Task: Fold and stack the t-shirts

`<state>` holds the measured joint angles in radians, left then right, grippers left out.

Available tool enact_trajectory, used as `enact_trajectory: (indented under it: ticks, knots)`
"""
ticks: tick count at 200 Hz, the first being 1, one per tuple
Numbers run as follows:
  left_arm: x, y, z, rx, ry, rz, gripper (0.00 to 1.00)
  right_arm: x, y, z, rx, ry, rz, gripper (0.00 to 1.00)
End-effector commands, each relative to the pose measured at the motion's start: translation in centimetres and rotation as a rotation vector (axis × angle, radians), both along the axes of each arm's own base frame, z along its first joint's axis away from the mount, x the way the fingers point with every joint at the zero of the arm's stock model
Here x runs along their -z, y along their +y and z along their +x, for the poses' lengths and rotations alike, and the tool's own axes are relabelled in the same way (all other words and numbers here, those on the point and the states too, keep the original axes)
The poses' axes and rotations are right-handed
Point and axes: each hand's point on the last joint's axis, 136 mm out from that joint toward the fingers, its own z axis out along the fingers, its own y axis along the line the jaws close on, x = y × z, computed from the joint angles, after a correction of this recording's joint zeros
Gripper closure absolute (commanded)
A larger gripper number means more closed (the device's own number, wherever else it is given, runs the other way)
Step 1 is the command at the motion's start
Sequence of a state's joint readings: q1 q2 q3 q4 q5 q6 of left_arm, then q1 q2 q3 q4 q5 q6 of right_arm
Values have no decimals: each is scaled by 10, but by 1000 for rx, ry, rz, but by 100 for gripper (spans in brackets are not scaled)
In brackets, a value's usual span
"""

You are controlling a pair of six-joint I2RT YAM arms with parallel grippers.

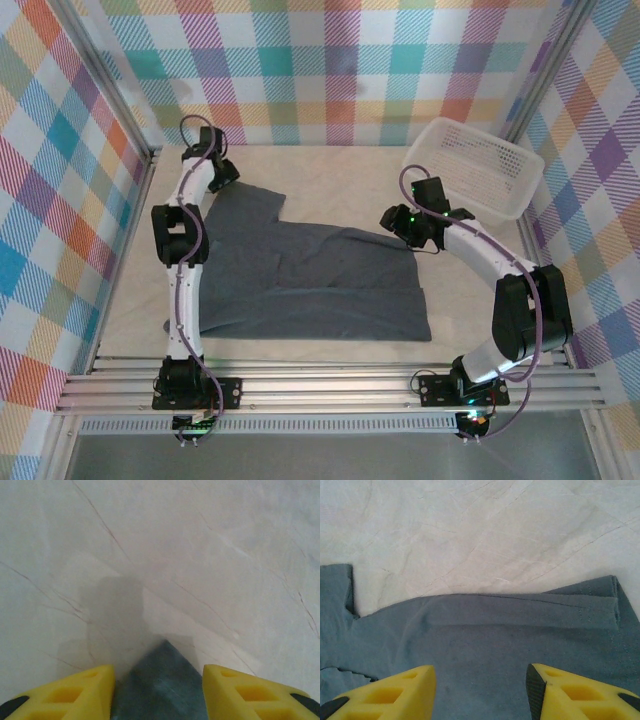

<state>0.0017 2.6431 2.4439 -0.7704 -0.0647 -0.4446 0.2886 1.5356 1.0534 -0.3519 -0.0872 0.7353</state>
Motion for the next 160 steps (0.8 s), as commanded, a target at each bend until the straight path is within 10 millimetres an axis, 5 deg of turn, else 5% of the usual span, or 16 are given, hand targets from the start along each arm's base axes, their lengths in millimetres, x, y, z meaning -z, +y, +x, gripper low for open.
enact_trajectory:
  ticks: [1,20,55,104,160]
  knots:
    - [19,1,-23,-3,135,71,54,-2,-6,-1,1,-7,-18,48]
    - [21,3,-22,-9,135,41,62,3,-11,0,13,18,-42,49]
    - [10,-2,-19,2,112,-6,100,19,-30,8,125,87,-73,51]
    - [-45,-14,-18,42,29,5,100,61,-67,11,411,272,-135,56]
    - [-83,-19,-28,51,-29,-1,100,70,-64,9,628,408,6,57]
